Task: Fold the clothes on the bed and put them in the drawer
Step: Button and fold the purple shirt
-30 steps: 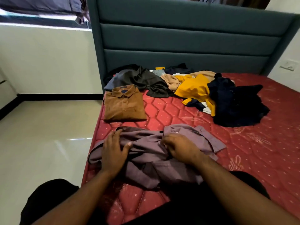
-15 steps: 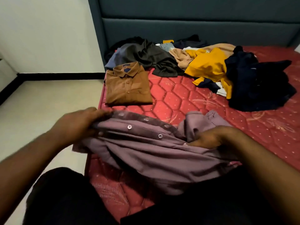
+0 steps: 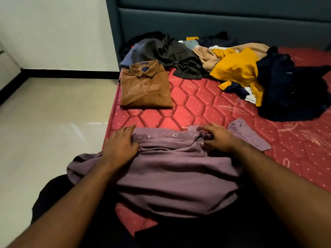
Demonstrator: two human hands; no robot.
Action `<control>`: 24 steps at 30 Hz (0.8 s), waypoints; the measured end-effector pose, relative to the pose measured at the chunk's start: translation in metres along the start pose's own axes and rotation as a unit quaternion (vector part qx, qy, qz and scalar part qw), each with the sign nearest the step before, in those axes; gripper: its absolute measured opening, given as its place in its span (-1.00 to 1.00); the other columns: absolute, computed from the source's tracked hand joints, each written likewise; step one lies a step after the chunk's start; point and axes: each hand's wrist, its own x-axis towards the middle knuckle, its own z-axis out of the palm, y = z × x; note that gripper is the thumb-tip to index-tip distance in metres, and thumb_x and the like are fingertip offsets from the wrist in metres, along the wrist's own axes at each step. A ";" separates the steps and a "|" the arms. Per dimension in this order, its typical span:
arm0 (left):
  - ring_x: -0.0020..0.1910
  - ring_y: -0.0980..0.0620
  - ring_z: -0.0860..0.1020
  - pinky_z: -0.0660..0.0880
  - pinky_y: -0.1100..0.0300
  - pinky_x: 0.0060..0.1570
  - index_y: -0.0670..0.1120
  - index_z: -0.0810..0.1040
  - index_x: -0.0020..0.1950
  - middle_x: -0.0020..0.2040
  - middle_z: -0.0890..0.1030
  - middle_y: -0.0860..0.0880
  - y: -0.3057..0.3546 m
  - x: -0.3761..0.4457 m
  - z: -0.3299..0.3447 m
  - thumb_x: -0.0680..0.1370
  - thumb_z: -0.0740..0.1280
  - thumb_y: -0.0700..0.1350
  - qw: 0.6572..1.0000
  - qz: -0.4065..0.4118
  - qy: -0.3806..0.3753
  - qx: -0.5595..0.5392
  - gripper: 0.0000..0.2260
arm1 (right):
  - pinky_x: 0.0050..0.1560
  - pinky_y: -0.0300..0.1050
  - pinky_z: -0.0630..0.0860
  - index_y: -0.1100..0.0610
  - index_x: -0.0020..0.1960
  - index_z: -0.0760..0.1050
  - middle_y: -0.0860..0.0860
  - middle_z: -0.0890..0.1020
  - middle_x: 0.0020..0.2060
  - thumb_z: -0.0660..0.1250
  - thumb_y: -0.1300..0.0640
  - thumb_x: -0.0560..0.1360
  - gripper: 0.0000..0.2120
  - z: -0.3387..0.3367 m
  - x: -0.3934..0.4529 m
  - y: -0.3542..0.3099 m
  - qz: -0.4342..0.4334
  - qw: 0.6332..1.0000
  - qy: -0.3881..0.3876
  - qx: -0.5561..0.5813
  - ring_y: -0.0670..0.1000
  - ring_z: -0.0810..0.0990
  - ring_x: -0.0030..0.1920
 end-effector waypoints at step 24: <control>0.56 -0.09 0.07 0.04 -0.12 0.50 0.10 -0.05 0.59 0.59 0.07 0.01 -0.062 -0.040 0.040 0.30 0.03 0.52 0.988 -0.043 -0.101 -0.109 -0.05 | 0.13 0.00 0.41 0.06 0.09 0.54 0.06 0.53 0.09 0.17 -0.06 0.57 -0.74 0.070 -0.084 -0.116 -0.045 0.988 0.051 -0.141 0.14 0.47 0.12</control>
